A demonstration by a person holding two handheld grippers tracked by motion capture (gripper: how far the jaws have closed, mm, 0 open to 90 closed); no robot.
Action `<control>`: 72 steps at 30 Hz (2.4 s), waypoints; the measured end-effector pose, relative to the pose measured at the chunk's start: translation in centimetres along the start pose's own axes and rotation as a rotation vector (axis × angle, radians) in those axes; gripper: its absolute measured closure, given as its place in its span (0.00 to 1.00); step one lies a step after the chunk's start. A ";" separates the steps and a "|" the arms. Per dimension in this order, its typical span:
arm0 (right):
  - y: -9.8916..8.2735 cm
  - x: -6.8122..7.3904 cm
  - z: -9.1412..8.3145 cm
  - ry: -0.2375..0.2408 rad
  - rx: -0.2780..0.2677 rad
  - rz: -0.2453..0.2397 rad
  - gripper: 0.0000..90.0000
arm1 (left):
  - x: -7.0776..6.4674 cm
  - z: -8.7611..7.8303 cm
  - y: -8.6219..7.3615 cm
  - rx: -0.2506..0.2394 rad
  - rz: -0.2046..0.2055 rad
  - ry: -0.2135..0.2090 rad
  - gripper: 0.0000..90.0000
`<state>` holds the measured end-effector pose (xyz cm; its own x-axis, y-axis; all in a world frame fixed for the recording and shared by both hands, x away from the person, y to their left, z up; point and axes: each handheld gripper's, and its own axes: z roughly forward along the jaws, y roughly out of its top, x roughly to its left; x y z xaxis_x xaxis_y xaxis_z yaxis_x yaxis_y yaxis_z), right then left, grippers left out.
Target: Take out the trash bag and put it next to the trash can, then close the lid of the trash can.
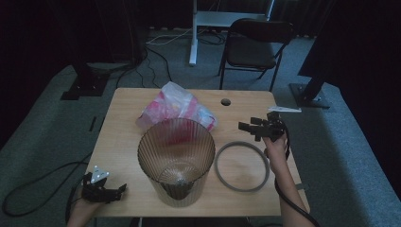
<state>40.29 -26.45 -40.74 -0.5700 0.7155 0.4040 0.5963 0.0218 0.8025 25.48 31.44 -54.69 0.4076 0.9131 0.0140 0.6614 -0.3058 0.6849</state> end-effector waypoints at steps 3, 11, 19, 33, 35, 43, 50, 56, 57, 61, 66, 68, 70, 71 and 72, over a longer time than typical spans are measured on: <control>-0.4 -0.3 -0.5 -0.003 -0.015 0.008 0.17 | 0.0 0.0 0.0 0.000 0.000 0.000 0.00; -2.0 -1.0 -1.1 -0.002 0.016 0.024 0.20 | 0.0 0.0 0.0 0.001 0.000 0.000 0.00; -3.4 -1.8 -1.6 -0.049 0.037 0.057 0.15 | 0.0 0.0 0.0 0.001 0.000 0.000 0.00; -7.2 -3.1 -3.7 -0.127 0.078 0.083 0.16 | 0.0 0.0 0.1 0.005 -0.004 0.003 0.00; -7.5 -3.2 -3.8 -0.135 0.081 0.086 0.16 | 0.0 0.0 0.1 0.006 -0.005 0.003 0.00; -9.2 -3.6 -4.3 -0.193 0.122 0.082 0.16 | 0.0 0.1 0.2 0.012 -0.004 0.003 0.00; -10.1 -4.0 -4.5 -0.213 0.144 0.099 0.16 | 0.0 0.1 0.2 0.011 -0.004 0.002 0.00; -10.7 -4.5 -4.7 -0.225 0.154 0.119 0.17 | 0.0 0.1 0.2 0.013 -0.004 0.002 0.00; -10.7 -4.5 -4.7 -0.225 0.154 0.119 0.17 | 0.0 0.1 0.2 0.012 -0.004 0.002 0.00; -11.0 -4.7 -4.7 -0.242 0.166 0.120 0.17 | 0.0 0.1 0.2 0.012 -0.004 0.002 0.00; -11.5 -5.4 -4.5 -0.292 0.196 0.121 0.19 | 0.0 0.1 0.2 0.013 -0.003 0.001 0.00; -11.6 -5.7 -4.4 -0.308 0.211 0.130 0.19 | 0.0 0.1 0.2 0.013 -0.003 0.001 0.00; -11.8 -6.0 -4.1 -0.319 0.224 0.130 0.19 | 0.0 0.1 0.2 0.012 -0.003 0.001 0.00; -11.9 -6.1 -3.9 -0.331 0.230 0.133 0.20 | 0.0 0.1 0.2 0.013 -0.002 0.001 0.00; -11.9 -6.1 -3.9 -0.331 0.230 0.133 0.20 | 0.0 0.1 0.2 0.013 -0.002 0.001 0.00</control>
<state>34.45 -33.78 -50.99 -0.2893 0.9075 0.3045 0.7846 0.0426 0.6185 25.66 31.34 -54.58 0.4052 0.9141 0.0134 0.6704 -0.3071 0.6755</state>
